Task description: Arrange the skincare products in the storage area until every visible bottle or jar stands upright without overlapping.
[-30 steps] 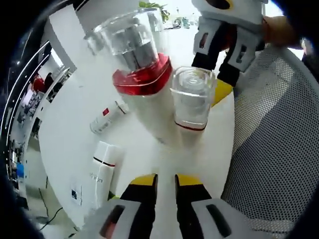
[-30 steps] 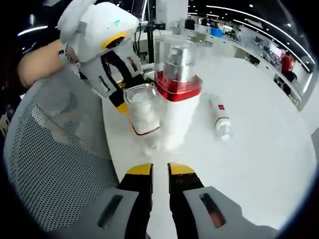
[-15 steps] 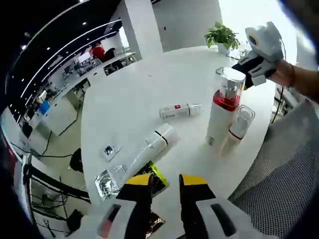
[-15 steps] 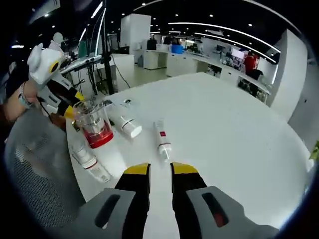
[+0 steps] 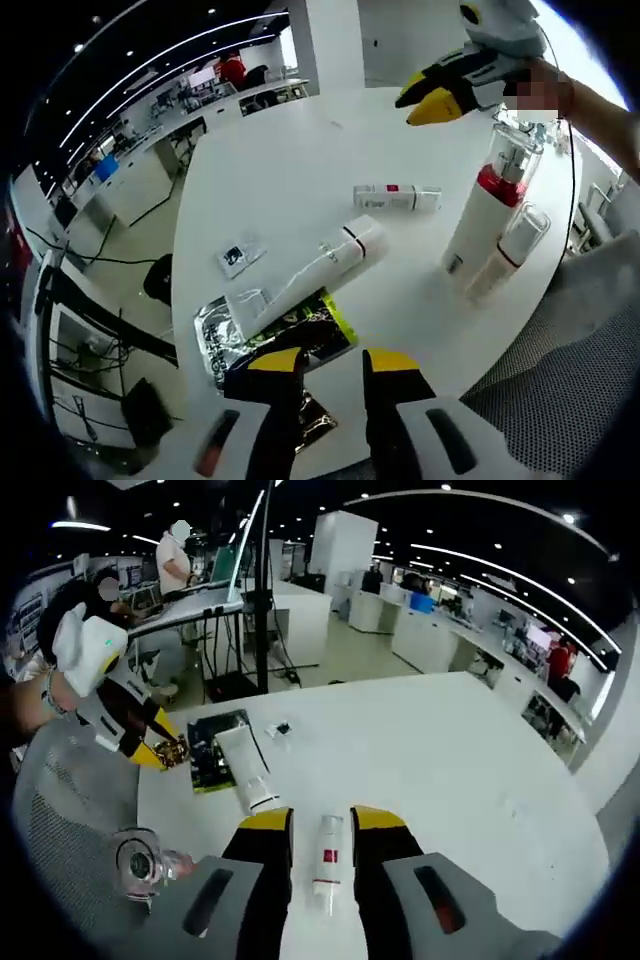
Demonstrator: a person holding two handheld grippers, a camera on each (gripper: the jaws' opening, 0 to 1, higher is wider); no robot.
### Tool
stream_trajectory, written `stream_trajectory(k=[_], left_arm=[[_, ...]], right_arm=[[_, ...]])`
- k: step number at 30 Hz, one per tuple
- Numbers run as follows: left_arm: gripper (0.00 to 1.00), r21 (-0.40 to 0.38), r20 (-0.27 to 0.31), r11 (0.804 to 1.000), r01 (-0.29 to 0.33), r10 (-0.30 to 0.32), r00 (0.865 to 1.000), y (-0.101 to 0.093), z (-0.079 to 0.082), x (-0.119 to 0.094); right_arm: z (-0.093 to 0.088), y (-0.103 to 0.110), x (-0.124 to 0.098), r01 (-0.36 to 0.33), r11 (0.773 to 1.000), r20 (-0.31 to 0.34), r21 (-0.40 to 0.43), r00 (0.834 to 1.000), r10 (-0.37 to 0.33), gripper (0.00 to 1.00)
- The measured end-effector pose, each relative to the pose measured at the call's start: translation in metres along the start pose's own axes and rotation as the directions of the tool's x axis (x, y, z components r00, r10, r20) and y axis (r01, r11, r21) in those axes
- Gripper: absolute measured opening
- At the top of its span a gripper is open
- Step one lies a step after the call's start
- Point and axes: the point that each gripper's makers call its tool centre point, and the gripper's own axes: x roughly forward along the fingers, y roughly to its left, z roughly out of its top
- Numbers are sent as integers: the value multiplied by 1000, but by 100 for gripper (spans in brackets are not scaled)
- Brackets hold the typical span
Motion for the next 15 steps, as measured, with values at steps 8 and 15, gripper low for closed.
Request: stream_trajectory(k=[8,15], left_arm=[[24,29,-21,999,13,-13,1000,-5,-1,3],[24,40,-45,999,-2,4,999,-2,-6,6]], right_arm=[[8,33,62,-175,979,-179,-104,972,154,26],[-7,58,101,-292,936,-377,-196,904,203,32]])
